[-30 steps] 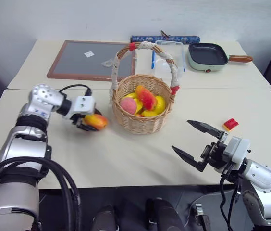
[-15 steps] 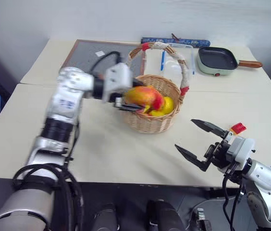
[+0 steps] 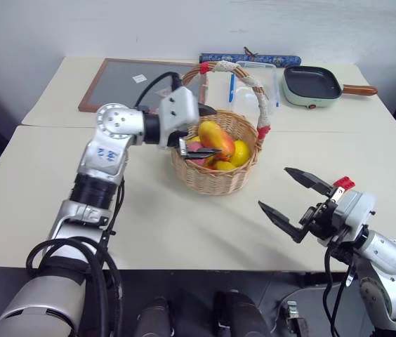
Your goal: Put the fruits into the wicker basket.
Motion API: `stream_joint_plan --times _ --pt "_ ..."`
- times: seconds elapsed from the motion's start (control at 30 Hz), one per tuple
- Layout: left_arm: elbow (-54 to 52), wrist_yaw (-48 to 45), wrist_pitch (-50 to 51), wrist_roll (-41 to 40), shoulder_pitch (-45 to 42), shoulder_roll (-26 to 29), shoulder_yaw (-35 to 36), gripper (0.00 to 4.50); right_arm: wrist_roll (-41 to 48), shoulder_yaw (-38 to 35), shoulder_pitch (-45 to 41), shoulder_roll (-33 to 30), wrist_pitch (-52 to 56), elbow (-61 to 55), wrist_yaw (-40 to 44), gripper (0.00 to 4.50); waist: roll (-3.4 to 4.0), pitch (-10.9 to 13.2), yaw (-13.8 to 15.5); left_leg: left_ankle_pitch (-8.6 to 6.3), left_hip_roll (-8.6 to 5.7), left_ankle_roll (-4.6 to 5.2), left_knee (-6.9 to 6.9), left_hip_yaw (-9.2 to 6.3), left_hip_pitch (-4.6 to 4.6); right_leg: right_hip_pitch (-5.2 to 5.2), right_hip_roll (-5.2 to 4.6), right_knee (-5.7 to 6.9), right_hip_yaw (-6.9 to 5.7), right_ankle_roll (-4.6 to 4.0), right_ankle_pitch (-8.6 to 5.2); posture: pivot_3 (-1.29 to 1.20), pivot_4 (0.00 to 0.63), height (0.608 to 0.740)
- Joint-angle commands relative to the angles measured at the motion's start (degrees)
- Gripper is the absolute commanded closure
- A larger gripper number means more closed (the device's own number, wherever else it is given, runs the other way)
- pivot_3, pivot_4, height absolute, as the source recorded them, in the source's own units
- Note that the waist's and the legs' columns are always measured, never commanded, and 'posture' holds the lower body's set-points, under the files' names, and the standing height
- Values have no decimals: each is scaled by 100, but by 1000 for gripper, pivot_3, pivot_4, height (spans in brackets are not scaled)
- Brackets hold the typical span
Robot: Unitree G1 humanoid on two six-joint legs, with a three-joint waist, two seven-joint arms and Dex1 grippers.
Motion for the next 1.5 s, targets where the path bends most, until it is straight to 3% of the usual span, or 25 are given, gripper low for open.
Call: stream_joint_plan --times 0.03,0.23,0.37,0.6,0.7,0.77,0.93,1.07,1.2,1.33,1.5 --pt "-835 -463 471 -726 290 471 441 27 486 -378 -494 -350 655 384 -5 0 1 0 14 0 -1 0 1 -2 0 0 -1 2 0 0 0 0 150 740" --pt "-1879 -547 1672 -2008 1825 1573 1848 27 211 -5 -2979 -580 756 3148 1066 0 25 15 -146 4 -4 6 0 -7 5 5 -6 -5 5 -4 -3 0 150 740" --pt "-2383 -208 2436 -2769 2872 1755 2651 27 -195 313 -4411 -245 435 4925 1709 0 29 18 -143 2 10 -5 -8 -13 4 1 -12 2 4 -5 -3 0 150 740" --pt "-3234 141 2854 -3313 4490 1721 3241 27 -617 786 -6145 308 639 6960 3064 0 38 23 -124 -2 9 -7 -9 -11 -10 -11 -31 2 4 -5 -2 0 150 740" --pt "-3422 331 2831 -3474 4686 1674 3389 0 -779 816 -6517 410 544 7421 3386 604 39 23 -119 -3 4 -6 -4 -20 -17 -11 -41 0 0 -5 -2 0 150 740" --pt "-3523 412 2833 -3560 4742 1673 3411 0 -905 838 -6641 423 517 7577 3580 1308 39 23 -123 -3 1 -6 -6 -20 -17 -11 -46 1 0 -5 -2 0 150 740" --pt "-3563 551 2690 -3623 4560 1623 3239 0 -1053 787 -6604 280 600 7520 3968 3076 41 25 -148 -5 2 -10 -10 -19 -16 -12 -46 1 -1 -5 -2 0 150 740" --pt "-3392 618 2550 -3552 4149 1497 2882 0 -877 647 -6169 -3 1115 6777 4032 4290 42 25 -120 -5 1 -10 -10 -22 -18 -12 -47 -1 -4 -5 -2 0 150 740" --pt "-3014 630 2277 -3350 3773 1266 2521 0 -405 151 -5251 -247 1710 5200 3458 4293 42 25 -106 -8 -6 -8 -11 -20 -19 -11 -52 -5 -4 -1 0 0 150 740" --pt "-2584 525 2023 -3150 3280 886 1958 0 246 -1085 -3806 -469 2439 2929 1979 4293 44 26 -55 -8 -8 -8 -16 -23 -23 -12 -50 -8 -11 0 1 0 150 740" --pt "-1944 194 1793 -2906 2830 730 1519 0 348 -2174 -2444 -277 2500 1325 426 4293 46 27 -43 -7 -6 -10 -20 -7 -24 -16 -26 -19 -1 1 1 0 150 740"
